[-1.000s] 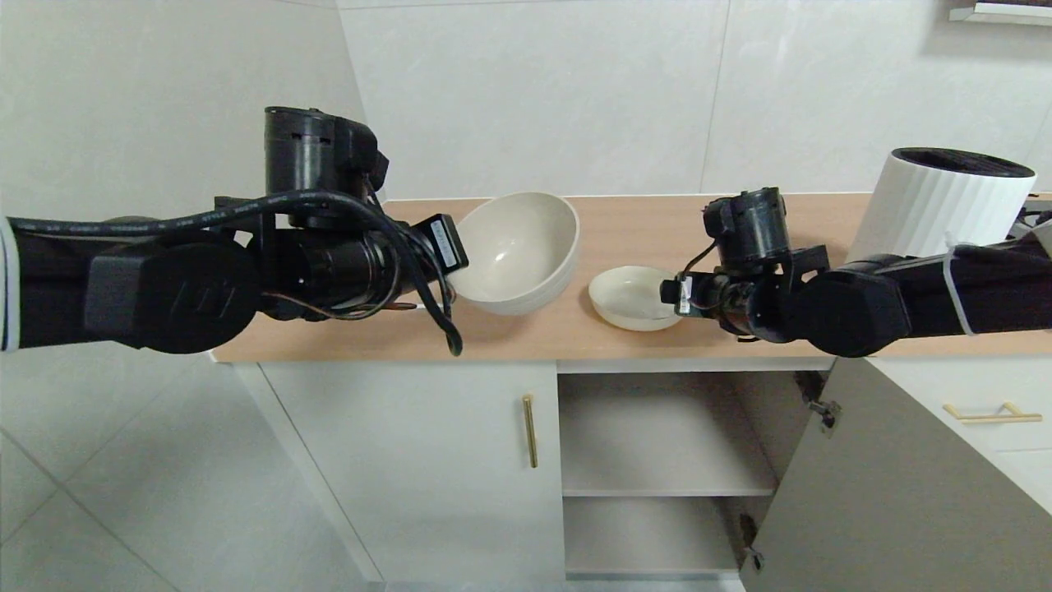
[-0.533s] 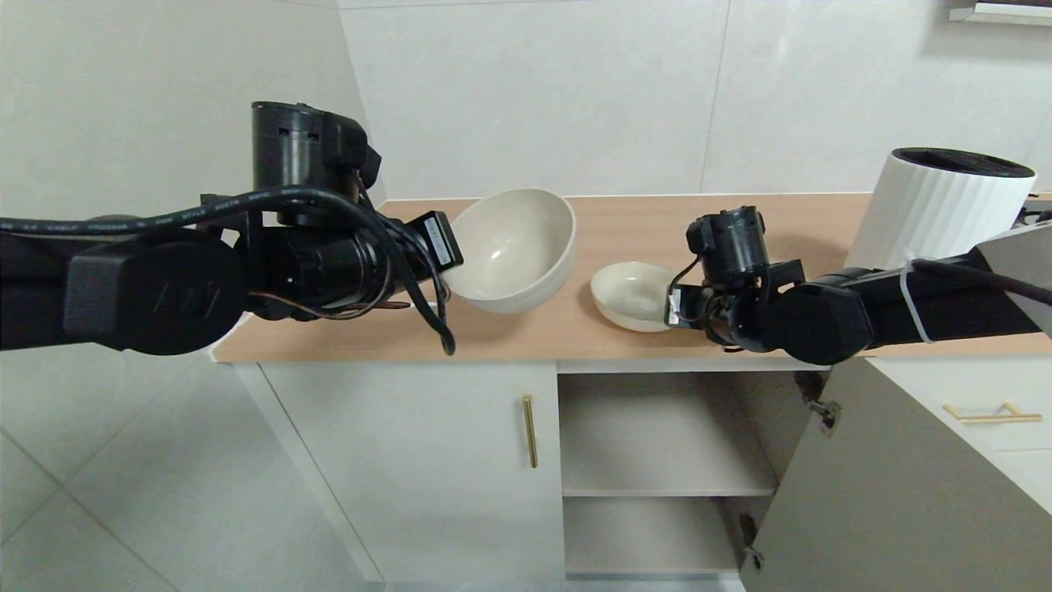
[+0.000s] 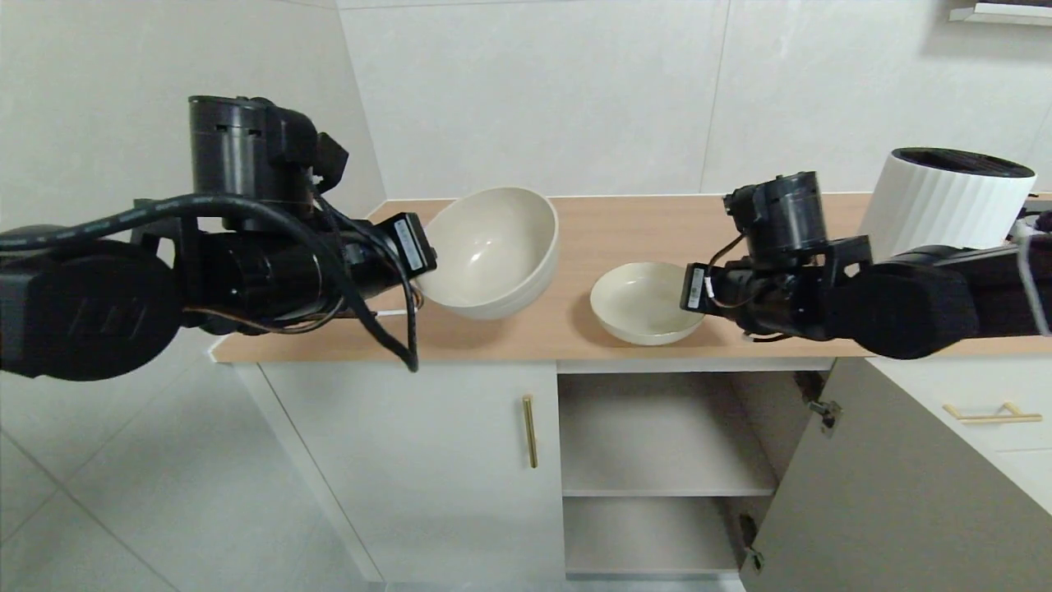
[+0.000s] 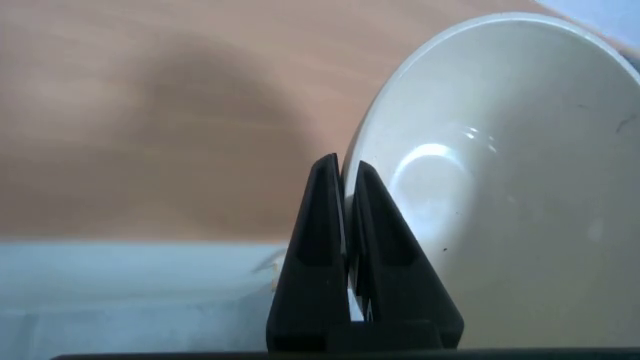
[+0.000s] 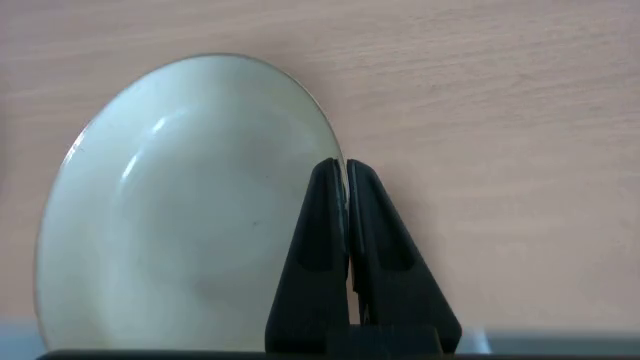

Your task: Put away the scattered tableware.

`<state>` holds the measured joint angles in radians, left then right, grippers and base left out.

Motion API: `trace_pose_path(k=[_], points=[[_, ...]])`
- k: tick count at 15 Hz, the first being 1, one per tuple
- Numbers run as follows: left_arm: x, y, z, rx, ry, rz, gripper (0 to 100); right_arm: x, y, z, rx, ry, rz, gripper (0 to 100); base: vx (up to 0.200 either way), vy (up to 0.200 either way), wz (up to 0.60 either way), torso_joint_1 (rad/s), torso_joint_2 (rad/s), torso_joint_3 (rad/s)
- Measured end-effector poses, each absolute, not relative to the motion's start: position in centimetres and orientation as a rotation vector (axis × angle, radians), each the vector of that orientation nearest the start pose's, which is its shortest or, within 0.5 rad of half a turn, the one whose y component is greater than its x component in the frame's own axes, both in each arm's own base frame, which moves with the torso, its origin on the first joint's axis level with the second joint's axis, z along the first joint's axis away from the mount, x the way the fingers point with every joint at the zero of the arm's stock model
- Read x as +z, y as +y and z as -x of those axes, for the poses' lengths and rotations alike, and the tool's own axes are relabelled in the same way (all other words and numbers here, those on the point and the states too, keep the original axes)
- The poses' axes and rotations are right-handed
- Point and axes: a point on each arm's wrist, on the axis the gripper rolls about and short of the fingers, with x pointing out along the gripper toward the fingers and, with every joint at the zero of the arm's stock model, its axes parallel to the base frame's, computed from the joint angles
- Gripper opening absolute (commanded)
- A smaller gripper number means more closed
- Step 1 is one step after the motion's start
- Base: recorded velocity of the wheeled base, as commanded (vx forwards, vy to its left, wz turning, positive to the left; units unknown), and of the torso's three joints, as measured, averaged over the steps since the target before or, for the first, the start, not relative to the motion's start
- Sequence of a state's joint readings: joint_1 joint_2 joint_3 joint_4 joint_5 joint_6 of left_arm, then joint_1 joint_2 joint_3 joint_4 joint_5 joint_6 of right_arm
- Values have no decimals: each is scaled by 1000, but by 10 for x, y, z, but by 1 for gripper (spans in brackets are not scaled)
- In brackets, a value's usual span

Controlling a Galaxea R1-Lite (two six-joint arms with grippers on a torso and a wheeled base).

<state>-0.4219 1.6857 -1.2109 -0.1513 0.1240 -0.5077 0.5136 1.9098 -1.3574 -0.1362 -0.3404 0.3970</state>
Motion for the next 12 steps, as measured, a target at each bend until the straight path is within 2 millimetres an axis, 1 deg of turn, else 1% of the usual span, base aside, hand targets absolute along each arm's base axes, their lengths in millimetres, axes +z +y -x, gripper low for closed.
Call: trace_pose_path(k=[2,4,6,7,9,12], points=[[245,-121,-278,-224,415,390,0,223,167,-308,185,437,-236,0,0,0,0,0,0,0],[238,-114,-263,-230,443,386,0,220,154,-281,250,501,-233,0,0,0,0,0,0,0],[231,-107,-247,-226,467,379,0,217,144,-262,264,534,-226,0,0,0,0,0,0,0],[226,-103,-239,-224,480,376,0,213,139,-255,266,549,-220,0,0,0,0,0,0,0],[217,-99,-226,-220,509,366,0,204,134,-243,271,580,-206,0,-200,0,0,-2,5,9],[215,-96,-219,-218,514,368,0,200,130,-240,263,595,-201,0,-200,0,0,6,2,-1]])
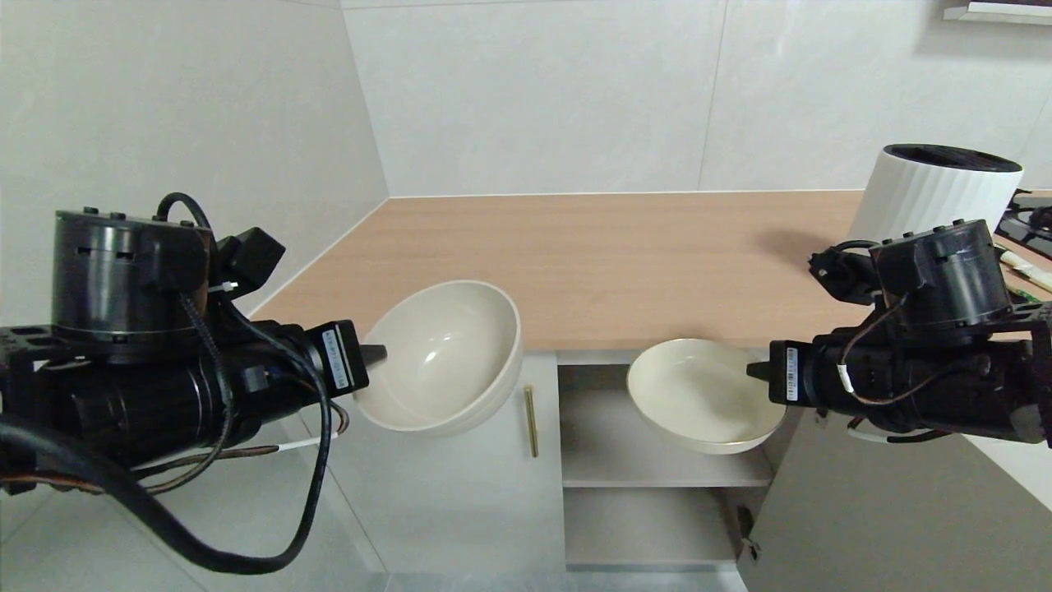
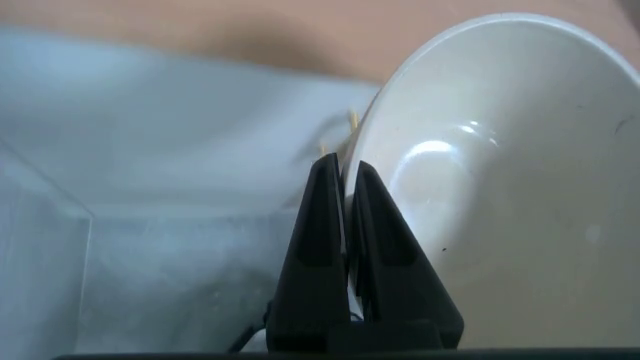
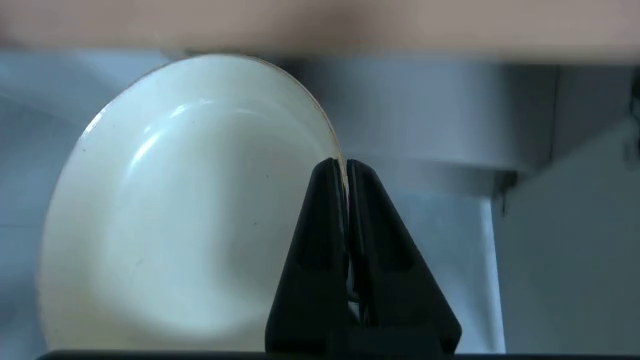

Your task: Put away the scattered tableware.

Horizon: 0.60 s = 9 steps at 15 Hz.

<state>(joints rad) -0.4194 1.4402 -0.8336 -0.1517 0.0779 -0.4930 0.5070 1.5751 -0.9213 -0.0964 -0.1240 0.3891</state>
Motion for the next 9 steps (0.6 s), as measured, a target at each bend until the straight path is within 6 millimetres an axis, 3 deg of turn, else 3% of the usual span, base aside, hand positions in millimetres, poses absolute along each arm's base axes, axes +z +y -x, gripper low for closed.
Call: trace_pose_path(k=[9], points=[[210,-98,-219,-228,533,349,0,178,136,-260,240,616,-183,0,0,0,0,-15,36,23]])
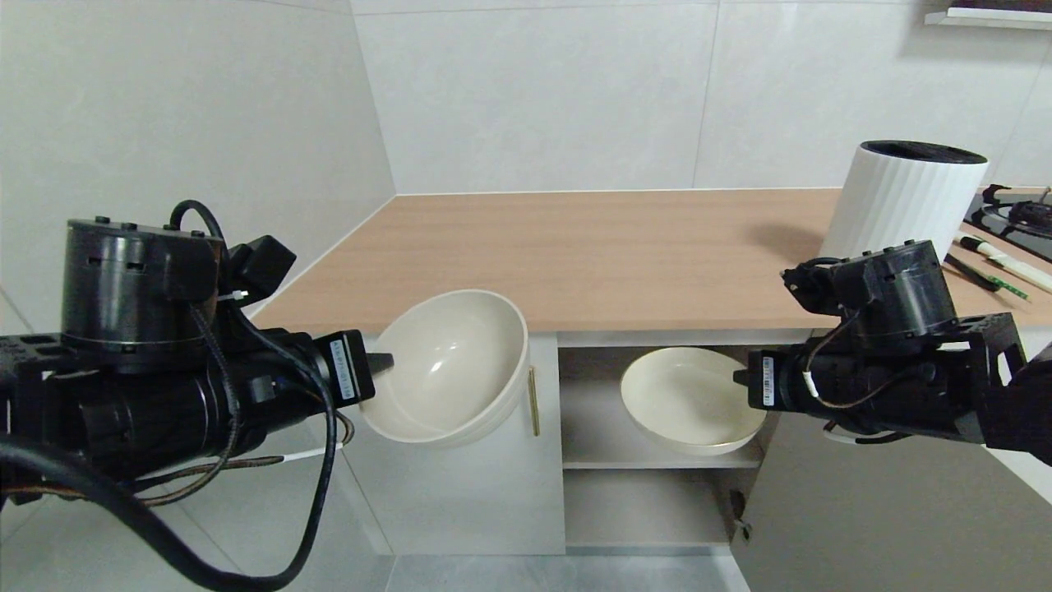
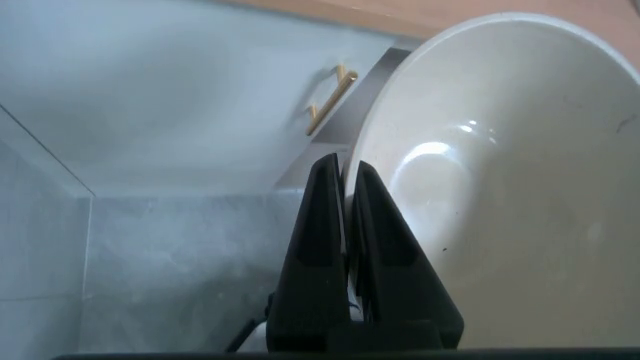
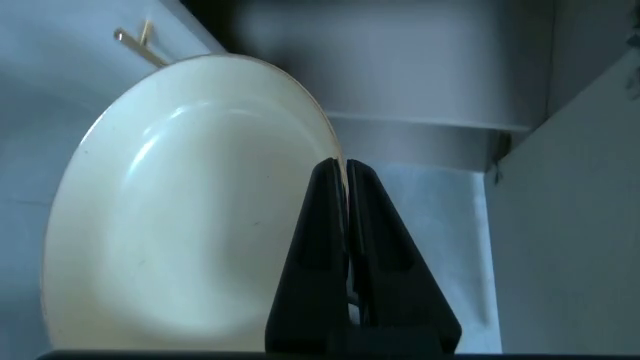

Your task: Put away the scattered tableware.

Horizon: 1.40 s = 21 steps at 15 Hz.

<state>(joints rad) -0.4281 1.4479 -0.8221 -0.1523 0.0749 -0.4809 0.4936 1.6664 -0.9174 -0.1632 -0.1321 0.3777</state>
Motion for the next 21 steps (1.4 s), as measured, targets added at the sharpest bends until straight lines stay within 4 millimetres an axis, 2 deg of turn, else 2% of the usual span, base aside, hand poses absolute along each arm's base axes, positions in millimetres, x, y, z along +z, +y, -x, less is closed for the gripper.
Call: trace_pose_path(k=[14,21], points=[[203,-102,-224,-230,559,332,0,148,139,-282,199,665,-170,0,0,0,0,-153,444,284],[201,-104,-224,-234,567,328,0,140,142,-291,189,662,-170,0,0,0,0,-15,62,38]])
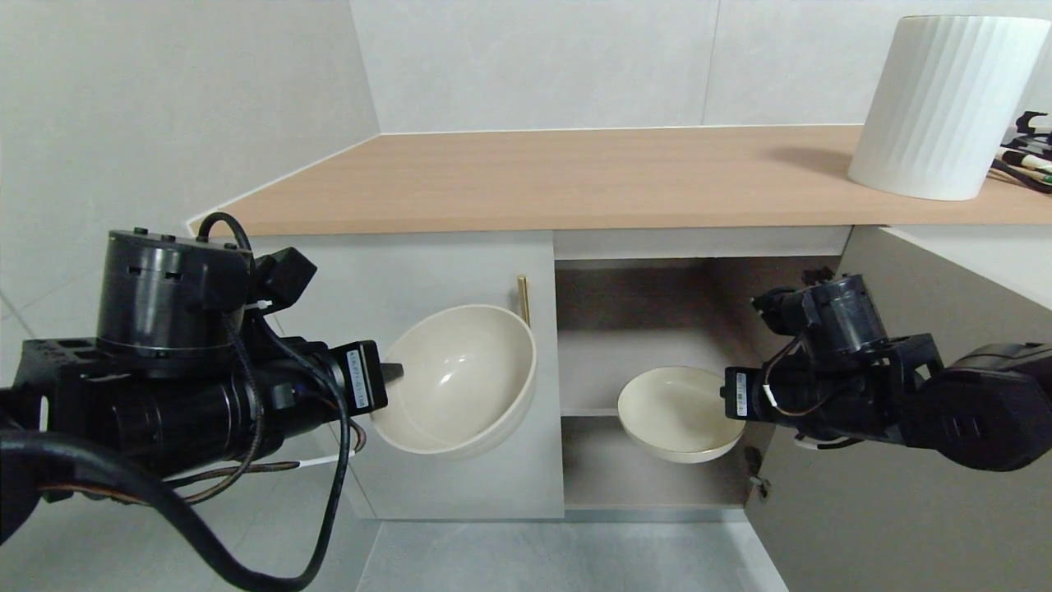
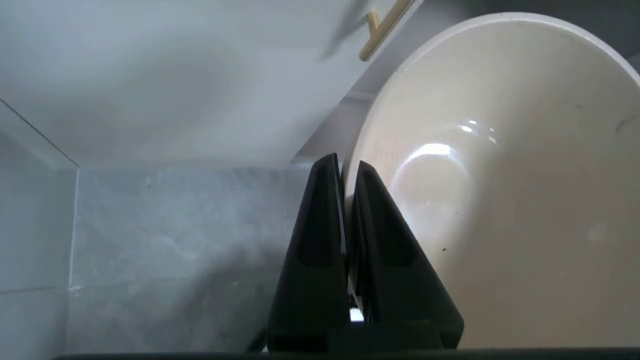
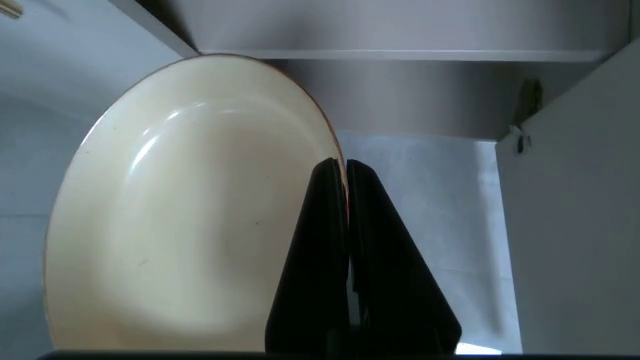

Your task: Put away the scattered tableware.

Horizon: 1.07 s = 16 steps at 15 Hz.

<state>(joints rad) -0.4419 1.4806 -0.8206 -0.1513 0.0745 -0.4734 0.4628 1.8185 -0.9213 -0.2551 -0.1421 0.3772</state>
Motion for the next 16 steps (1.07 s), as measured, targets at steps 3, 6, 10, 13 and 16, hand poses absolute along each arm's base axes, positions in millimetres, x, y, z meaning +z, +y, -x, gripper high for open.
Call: trace_pose_path(k=[3,6,10,13,16], points=[[200,-105,-225,-235,573,325,0,125,150,-308,169,612,-176,0,0,0,0,0,0,0],[197,-108,-224,-242,585,319,0,96,164,-342,55,584,-152,0,0,0,0,0,0,0],[194,-111,-225,-250,597,312,0,63,178,-391,-51,547,-198,0,0,0,0,0,0,0],[192,-115,-225,-258,606,307,0,42,176,-426,-141,505,-228,0,0,0,0,0,0,0],[191,-117,-228,-260,606,305,0,23,163,-453,-200,489,-243,0,0,0,0,0,0,0]])
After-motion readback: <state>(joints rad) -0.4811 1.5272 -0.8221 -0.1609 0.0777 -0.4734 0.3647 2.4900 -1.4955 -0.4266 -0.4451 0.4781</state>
